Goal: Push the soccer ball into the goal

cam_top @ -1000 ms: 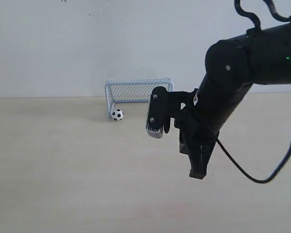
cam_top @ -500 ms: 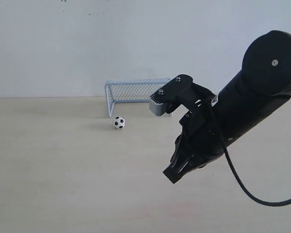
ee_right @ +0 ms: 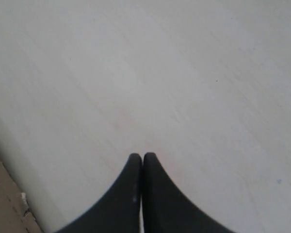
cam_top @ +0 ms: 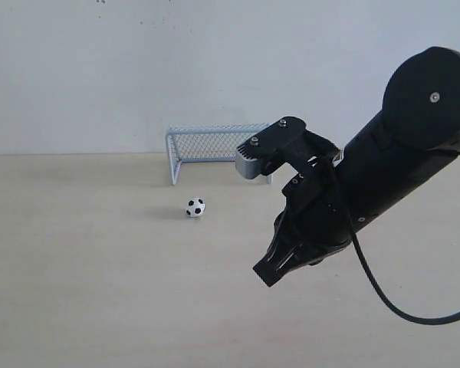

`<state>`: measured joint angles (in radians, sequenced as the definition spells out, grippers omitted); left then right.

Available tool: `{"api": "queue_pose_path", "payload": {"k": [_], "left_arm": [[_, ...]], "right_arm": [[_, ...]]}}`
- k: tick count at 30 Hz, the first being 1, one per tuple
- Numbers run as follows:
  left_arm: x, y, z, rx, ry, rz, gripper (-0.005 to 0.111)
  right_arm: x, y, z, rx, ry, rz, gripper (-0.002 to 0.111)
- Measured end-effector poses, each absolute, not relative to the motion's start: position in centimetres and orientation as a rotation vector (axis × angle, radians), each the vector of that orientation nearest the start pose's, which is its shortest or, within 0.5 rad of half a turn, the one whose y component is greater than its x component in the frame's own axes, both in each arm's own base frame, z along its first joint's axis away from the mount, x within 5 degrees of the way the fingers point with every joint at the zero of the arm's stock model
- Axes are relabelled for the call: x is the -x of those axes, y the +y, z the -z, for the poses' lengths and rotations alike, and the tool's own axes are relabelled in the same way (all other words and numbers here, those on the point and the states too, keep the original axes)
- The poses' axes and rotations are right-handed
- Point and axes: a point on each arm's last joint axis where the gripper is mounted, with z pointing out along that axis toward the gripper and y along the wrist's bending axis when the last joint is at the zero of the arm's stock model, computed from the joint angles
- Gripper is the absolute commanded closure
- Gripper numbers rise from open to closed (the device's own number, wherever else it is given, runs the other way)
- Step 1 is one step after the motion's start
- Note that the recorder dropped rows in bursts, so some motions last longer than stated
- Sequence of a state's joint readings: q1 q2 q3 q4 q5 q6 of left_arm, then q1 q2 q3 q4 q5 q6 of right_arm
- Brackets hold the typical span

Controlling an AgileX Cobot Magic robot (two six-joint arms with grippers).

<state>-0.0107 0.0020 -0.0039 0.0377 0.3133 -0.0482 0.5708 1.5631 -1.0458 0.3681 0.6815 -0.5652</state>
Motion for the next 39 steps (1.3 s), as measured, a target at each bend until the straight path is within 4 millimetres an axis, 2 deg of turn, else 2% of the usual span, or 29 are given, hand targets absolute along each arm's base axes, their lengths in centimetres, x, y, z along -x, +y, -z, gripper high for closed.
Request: {"api": "queue_pose_path", "payload": {"k": [9, 15, 18, 20, 27, 31, 39], "left_arm": [[-5.4, 0.0, -18.6, 0.01, 1.795, 0.006, 0.102], [-5.4, 0.0, -18.6, 0.01, 1.795, 0.006, 0.102], [-5.4, 0.0, -18.6, 0.01, 1.795, 0.006, 0.102], [-5.4, 0.0, -18.6, 0.01, 1.795, 0.006, 0.102], [-5.4, 0.0, -18.6, 0.01, 1.795, 0.006, 0.102], [-5.4, 0.0, -18.6, 0.01, 1.795, 0.006, 0.102], [-5.4, 0.0, -18.6, 0.01, 1.795, 0.006, 0.102]], "right_arm": [[-25.3, 18.9, -24.4, 1.118, 2.412, -0.429, 0.109], [-24.2, 17.8, -25.3, 0.871, 2.302, -0.469, 0.109], [-23.1, 16.4, -25.1, 0.714, 2.221, -0.461, 0.109], [-22.2, 15.3, -24.3, 0.629, 2.193, -0.441, 0.109], [-18.9, 11.8, -21.5, 0.511, 2.145, -0.344, 0.109], [-17.7, 9.5, -21.6, 0.428, 2.097, -0.305, 0.109], [-15.2, 4.2, -22.9, 0.075, 1.959, -0.263, 0.109]]}}
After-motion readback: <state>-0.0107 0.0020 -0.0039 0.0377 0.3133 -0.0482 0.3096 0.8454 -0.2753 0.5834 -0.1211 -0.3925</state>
